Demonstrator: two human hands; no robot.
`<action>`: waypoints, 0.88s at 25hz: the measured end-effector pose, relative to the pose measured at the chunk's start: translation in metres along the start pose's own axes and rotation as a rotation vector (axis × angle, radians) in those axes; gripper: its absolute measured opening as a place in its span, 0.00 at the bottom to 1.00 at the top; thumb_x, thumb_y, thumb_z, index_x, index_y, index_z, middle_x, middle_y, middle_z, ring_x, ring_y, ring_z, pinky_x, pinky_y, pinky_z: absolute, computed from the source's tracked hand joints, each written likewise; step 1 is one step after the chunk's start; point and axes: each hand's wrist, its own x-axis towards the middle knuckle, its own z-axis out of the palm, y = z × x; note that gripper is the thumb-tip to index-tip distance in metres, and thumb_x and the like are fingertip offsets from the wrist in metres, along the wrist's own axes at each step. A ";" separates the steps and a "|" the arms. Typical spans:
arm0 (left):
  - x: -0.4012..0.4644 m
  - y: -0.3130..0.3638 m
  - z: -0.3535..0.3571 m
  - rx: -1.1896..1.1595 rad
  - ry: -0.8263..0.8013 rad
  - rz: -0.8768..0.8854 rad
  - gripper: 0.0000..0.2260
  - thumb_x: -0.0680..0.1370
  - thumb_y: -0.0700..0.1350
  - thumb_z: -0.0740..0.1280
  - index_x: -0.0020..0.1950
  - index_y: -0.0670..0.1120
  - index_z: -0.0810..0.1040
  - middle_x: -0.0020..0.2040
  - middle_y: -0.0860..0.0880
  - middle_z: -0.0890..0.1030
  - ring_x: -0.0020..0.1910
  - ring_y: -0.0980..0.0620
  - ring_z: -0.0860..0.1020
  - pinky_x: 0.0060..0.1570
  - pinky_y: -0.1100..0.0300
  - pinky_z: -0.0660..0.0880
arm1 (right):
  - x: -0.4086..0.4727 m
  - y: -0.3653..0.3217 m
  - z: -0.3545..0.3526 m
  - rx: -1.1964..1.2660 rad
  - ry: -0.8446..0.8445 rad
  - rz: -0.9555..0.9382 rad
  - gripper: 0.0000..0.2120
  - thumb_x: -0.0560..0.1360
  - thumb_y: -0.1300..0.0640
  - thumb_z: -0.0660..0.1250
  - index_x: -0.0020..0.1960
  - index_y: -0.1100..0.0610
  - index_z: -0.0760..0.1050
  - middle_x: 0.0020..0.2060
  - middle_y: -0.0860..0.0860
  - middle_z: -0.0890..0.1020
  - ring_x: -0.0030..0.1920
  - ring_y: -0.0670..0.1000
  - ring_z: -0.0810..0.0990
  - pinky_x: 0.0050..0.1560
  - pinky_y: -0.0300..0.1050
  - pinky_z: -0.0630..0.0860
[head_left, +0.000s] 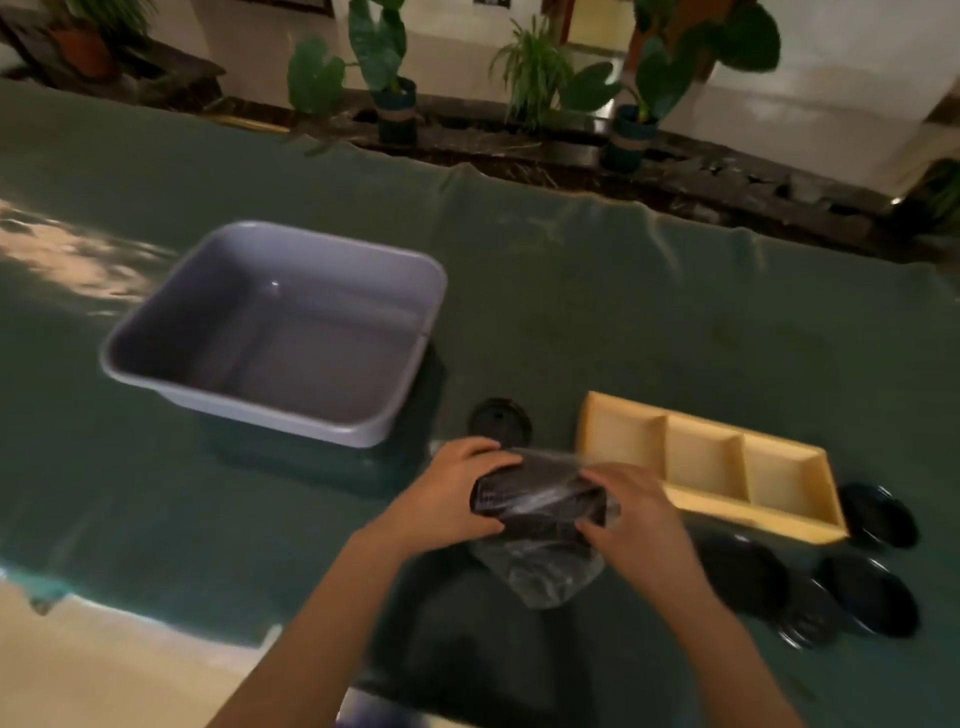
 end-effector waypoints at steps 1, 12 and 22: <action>-0.002 0.002 0.023 -0.001 -0.013 -0.032 0.33 0.66 0.45 0.75 0.69 0.52 0.68 0.70 0.47 0.65 0.70 0.50 0.62 0.67 0.66 0.54 | -0.014 0.016 0.012 0.002 -0.006 0.020 0.25 0.61 0.65 0.75 0.58 0.60 0.78 0.56 0.57 0.81 0.59 0.57 0.75 0.63 0.37 0.62; -0.029 0.048 0.110 0.420 0.052 -0.069 0.27 0.77 0.61 0.49 0.69 0.68 0.35 0.77 0.56 0.40 0.75 0.54 0.38 0.68 0.41 0.38 | -0.071 0.058 0.058 -0.101 0.072 -0.077 0.31 0.66 0.56 0.75 0.66 0.57 0.70 0.65 0.54 0.75 0.69 0.53 0.68 0.69 0.46 0.56; -0.010 0.041 0.121 0.331 0.060 -0.163 0.20 0.79 0.58 0.44 0.71 0.65 0.56 0.77 0.54 0.57 0.75 0.58 0.46 0.71 0.44 0.38 | -0.066 0.089 0.044 1.267 -0.059 0.903 0.12 0.79 0.49 0.58 0.58 0.54 0.71 0.55 0.57 0.79 0.55 0.56 0.77 0.53 0.51 0.75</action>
